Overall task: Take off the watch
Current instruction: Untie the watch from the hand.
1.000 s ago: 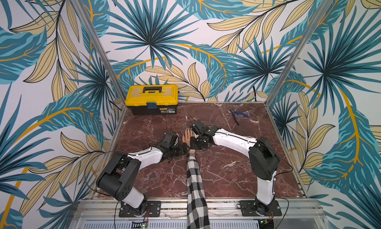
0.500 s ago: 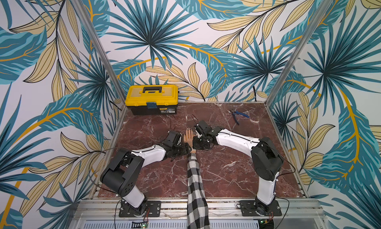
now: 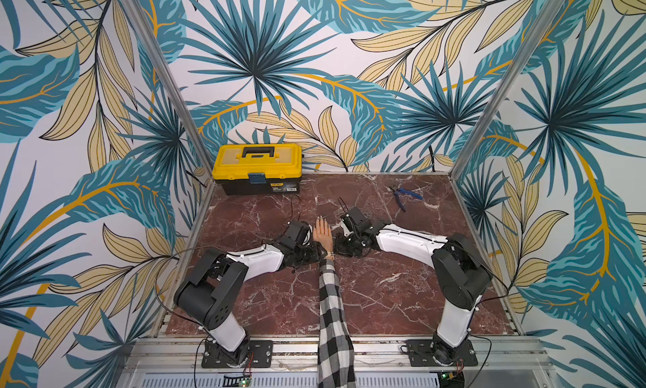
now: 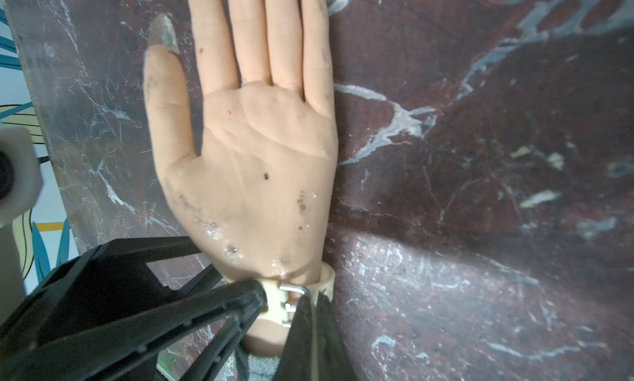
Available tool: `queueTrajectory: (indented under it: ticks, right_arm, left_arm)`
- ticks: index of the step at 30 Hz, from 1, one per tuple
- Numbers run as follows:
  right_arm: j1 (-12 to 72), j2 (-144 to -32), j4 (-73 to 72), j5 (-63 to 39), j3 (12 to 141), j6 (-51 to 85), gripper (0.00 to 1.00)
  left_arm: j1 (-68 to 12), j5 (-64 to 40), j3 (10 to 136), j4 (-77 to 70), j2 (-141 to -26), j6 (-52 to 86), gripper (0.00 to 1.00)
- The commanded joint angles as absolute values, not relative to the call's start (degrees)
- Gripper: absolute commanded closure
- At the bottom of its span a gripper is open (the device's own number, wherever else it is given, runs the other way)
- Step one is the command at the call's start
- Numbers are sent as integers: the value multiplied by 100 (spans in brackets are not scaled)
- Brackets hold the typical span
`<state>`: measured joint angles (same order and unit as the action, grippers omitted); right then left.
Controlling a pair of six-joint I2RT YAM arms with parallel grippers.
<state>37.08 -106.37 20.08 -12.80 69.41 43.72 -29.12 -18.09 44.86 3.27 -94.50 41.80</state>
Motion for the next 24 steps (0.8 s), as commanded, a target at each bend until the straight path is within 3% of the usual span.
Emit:
queueTrajectory:
  ticks: [1, 11, 24]
  right_arm:
    - [3607, -10906, 2460, -870, 6648, 4444, 100]
    - [3604, -11418, 2989, -652, 6875, 4334, 100]
    - [3612, -10570, 567, -2204, 6307, 4678, 100]
  left_arm:
    - [-2857, -1028, 4184, 1529, -9953, 4146, 48]
    - [-2857, -1020, 4175, 1518, -10019, 4164, 49]
    - [-2856, -1055, 4201, 1512, -9928, 4142, 49]
